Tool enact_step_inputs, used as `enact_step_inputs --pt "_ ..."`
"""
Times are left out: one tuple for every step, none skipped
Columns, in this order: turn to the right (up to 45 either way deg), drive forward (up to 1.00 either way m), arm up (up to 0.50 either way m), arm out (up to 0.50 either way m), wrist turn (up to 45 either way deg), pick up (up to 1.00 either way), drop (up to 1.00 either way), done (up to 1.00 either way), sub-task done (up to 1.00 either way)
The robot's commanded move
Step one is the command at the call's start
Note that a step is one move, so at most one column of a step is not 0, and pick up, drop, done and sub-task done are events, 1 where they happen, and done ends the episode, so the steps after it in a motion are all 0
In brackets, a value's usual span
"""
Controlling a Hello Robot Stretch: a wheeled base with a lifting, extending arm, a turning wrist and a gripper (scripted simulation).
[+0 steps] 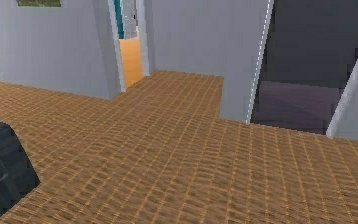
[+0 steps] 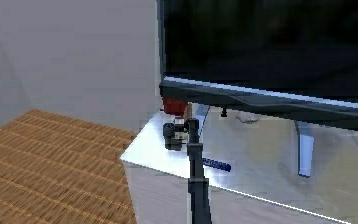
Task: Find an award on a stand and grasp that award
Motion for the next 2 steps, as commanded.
enact_step_inputs --pt "0.0 0.00 0.10 0.00 0.0 0.00 0.00 0.00 0.00" --pt "0.0 0.00 0.00 0.00 0.0 0.00 0.00 1.00 0.00"
